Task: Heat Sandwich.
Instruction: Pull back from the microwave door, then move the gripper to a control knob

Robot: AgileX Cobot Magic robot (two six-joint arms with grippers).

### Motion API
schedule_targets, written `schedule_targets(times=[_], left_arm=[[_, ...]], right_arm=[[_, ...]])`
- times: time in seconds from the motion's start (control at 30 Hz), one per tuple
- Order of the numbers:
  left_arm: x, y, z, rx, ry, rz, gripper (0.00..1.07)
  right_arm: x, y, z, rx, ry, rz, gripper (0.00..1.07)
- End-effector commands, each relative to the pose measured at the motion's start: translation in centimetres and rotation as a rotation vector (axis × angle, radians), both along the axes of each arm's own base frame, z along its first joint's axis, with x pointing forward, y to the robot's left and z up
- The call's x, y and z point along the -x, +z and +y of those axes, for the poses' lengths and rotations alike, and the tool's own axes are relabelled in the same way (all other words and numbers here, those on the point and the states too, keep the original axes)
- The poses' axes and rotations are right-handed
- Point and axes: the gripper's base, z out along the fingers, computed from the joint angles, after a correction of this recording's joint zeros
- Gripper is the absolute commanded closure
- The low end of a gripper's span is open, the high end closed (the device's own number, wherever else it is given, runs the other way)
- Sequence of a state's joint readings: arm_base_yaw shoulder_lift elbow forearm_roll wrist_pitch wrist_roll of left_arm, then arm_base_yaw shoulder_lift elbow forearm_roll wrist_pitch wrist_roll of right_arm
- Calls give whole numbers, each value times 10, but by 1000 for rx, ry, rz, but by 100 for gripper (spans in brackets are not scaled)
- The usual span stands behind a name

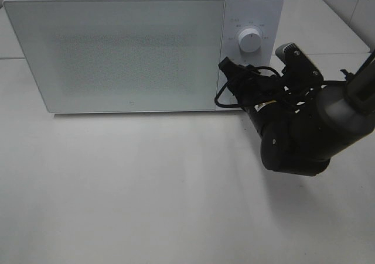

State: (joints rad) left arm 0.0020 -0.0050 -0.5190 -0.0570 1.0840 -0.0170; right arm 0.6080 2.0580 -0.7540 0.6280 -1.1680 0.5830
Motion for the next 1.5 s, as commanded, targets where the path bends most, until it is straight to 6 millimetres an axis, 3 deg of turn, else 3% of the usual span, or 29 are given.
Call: schedule_targets(times=[0.03, 0.87, 1.5], left_arm=[[2, 0, 0, 4, 4, -28, 9], [2, 0, 0, 4, 4, -28, 9], [2, 0, 0, 4, 4, -28, 9]], right_arm=[[-4, 17, -1, -155, -28, -138, 94], [-4, 17, -8, -921, -210, -128, 93], [-3, 12, -5, -933, -206, -57, 90]])
